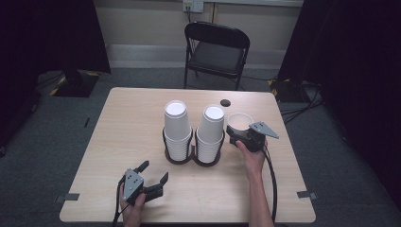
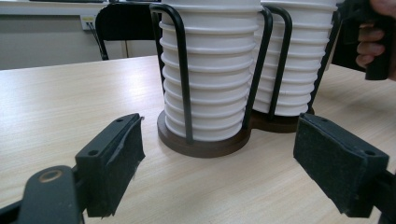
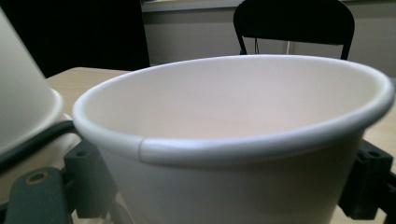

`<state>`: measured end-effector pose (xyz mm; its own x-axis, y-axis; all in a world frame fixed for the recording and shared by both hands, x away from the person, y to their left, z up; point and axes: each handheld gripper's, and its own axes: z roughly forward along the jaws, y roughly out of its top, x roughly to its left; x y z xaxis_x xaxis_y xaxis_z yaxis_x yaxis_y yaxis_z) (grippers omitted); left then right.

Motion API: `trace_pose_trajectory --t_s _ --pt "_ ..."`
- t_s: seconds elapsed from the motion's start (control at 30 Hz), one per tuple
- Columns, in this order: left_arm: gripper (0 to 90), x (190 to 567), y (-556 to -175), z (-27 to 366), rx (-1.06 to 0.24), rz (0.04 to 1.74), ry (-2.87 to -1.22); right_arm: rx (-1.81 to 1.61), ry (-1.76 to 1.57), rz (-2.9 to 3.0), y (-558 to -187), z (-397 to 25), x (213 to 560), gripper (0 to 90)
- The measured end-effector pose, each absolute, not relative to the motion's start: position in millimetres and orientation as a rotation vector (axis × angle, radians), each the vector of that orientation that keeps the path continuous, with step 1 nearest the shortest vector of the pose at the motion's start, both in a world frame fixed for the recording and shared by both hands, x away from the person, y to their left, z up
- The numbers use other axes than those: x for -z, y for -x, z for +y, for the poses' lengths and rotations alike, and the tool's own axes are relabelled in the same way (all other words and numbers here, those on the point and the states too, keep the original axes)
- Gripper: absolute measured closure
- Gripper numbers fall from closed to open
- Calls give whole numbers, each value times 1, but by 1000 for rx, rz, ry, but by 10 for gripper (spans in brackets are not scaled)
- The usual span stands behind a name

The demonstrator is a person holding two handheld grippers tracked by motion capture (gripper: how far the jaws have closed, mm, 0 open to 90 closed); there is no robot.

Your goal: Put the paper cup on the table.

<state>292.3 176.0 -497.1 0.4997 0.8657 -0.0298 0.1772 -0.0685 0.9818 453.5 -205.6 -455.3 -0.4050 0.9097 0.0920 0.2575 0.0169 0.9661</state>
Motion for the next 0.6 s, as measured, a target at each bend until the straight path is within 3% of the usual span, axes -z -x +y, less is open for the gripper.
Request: trace_pose_trajectory --t_s 0.27,0.6 --pt "159 497 -291 175 -727 908 -1572 -1347 -1256 1710 -469 -209 480 120" --pt "159 497 -291 175 -727 898 -1577 -1338 -1245 1743 -462 -207 481 113"
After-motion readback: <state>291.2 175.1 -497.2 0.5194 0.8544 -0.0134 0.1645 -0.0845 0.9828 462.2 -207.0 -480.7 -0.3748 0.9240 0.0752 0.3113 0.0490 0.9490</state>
